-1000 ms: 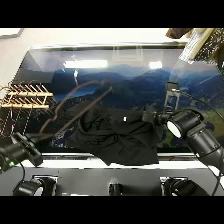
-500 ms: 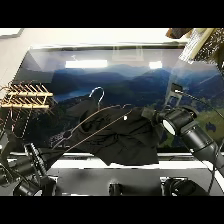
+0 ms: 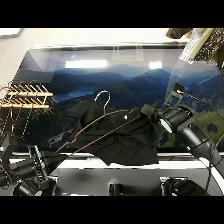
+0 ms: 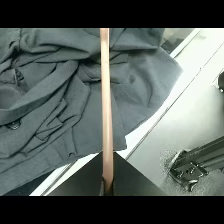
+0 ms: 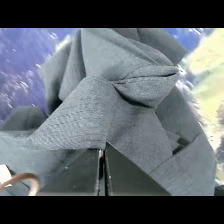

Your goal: Fold the clothes and pants, and hang the long-sleeved shirts on hangers.

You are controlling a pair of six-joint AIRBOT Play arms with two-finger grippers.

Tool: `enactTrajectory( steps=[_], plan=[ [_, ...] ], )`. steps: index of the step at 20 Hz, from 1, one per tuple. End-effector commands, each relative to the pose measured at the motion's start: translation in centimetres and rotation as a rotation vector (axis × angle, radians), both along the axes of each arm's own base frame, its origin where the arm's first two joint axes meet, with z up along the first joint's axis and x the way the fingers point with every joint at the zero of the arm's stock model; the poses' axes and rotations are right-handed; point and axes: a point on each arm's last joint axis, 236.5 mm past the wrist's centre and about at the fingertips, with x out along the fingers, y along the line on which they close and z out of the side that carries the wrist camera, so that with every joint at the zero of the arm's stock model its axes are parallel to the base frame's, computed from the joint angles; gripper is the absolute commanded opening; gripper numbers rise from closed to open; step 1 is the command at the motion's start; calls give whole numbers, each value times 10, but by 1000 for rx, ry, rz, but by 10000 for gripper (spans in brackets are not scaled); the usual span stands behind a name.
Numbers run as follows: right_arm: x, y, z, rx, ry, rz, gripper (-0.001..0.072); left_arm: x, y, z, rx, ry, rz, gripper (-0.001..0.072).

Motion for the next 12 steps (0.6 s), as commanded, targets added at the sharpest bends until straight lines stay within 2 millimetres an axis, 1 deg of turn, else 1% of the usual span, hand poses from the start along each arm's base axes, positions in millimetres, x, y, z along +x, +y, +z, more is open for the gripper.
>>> enactTrajectory(
  steps=[1, 4, 6, 9, 12],
  plan=[
    [7, 2, 11, 20, -32, -15, 24, 2, -4, -7, 19, 12, -28, 16],
    [13, 6, 27, 10, -60, 29, 24, 8, -11, -18, 45, 25, -66, 16],
    [16, 8, 39, 5, -81, 51, 24, 14, -20, -18, 34, 18, -95, 16],
    [19, 13, 51, 7, -99, 88, 24, 29, -27, -23, 36, 12, -92, 16],
    [15, 22, 61, 18, -100, 152, 24, 46, -32, -31, 54, 2, -86, 16]
  ],
)
